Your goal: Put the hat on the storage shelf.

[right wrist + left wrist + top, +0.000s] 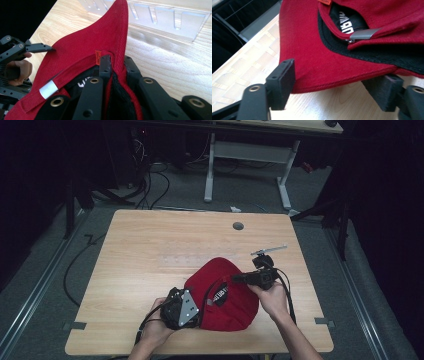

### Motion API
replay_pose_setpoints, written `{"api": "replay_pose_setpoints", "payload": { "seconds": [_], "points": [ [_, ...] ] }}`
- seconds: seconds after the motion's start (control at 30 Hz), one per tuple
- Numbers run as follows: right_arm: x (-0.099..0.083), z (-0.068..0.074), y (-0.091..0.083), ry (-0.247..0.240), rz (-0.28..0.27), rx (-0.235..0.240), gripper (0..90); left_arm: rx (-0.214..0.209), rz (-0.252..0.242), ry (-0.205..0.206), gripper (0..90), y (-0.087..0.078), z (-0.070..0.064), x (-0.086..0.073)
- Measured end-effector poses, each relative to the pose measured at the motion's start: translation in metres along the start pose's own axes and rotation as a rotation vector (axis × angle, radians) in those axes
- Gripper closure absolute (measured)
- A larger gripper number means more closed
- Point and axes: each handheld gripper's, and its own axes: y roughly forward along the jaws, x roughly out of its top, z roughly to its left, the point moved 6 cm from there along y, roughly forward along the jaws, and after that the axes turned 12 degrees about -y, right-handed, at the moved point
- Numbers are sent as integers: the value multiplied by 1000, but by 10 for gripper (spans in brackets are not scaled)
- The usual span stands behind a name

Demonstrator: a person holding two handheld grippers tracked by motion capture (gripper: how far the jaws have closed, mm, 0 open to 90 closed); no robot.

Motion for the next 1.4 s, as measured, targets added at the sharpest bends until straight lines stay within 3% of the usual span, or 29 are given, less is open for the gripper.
{"api": "replay_pose_setpoints", "payload": {
  "seconds": [0.23, 0.47, 0.77, 0.9, 1.0, 1.07, 1.13, 1.27, 1.4],
  "points": [
    [0, 2, 4, -4, 16, 0, 807, -11, 8, -3, 391, -1, -1, -2],
    [0, 6, 2, -5, 11, 25, 804, -17, 6, 11, 502, -6, -2, 6],
    [-4, 4, 5, 8, 15, 59, 798, -13, 31, 10, 624, -6, 0, 2],
    [-5, 3, 3, 10, 3, 73, 796, -30, 52, 46, 708, -8, -3, 0],
    [-4, 2, 4, 15, -6, 77, 790, -45, 61, 43, 758, -9, -4, -1],
    [-4, 1, 4, 18, -7, 81, 780, -82, 71, 22, 799, -11, -8, 0],
    [-4, 0, 4, 13, -21, 90, 774, -98, 76, 34, 825, -12, -13, -1],
    [-2, 1, 3, 26, -44, 112, 724, -131, 83, 31, 851, -14, -17, 2],
    [4, 0, -4, 41, -116, 141, 572, -138, 97, 22, 859, -16, -18, 1]
  ]
}}
